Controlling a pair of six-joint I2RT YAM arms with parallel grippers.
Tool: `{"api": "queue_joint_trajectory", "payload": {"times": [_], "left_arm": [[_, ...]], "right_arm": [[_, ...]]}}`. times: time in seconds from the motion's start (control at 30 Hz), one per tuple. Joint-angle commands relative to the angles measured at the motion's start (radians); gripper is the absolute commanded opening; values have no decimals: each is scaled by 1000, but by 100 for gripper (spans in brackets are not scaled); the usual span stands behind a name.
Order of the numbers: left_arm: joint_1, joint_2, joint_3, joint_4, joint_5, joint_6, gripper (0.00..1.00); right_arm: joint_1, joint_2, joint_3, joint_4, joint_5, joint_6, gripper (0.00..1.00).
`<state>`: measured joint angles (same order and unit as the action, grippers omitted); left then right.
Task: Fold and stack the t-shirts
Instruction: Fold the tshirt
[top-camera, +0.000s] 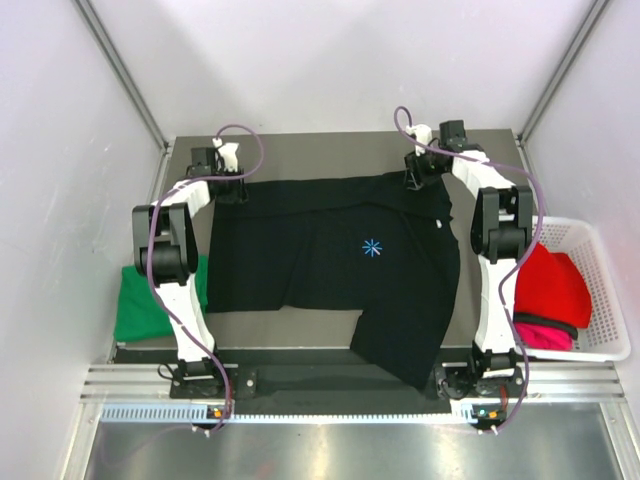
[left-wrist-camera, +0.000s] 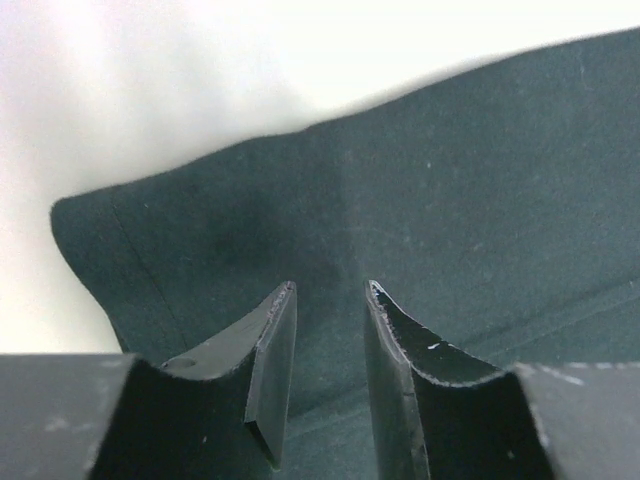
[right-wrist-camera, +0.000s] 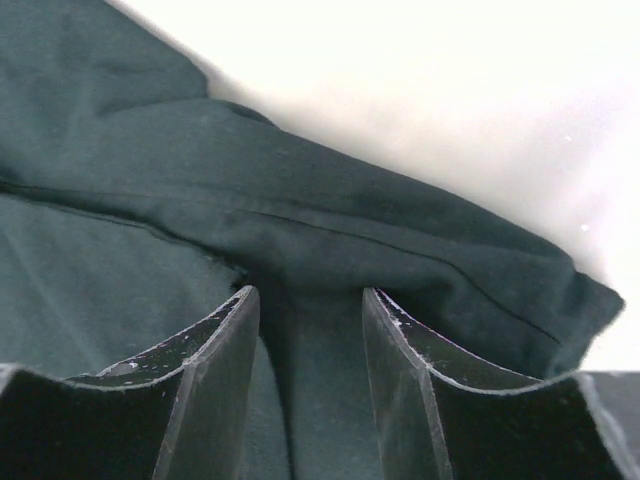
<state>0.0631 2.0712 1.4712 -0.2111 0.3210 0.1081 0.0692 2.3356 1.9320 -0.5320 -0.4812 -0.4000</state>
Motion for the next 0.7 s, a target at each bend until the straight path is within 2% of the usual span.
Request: {"api": "queue_joint_trajectory", "payload": {"times": [0.0, 0.27, 0.4, 0.67], "left_arm": [[3, -19, -11, 24, 12, 10, 38], [1, -36, -20, 26, 20, 4, 37], [0, -46, -28, 26, 23, 2, 37], [0, -69, -51, 32, 27, 7, 37]], "right_arm": [[7, -25, 9, 23, -80, 7, 46], [7, -111, -93, 84, -134, 3, 45], [7, -131, -108, 63, -187, -8, 45], [3, -223, -179, 155, -132, -20, 45]]}}
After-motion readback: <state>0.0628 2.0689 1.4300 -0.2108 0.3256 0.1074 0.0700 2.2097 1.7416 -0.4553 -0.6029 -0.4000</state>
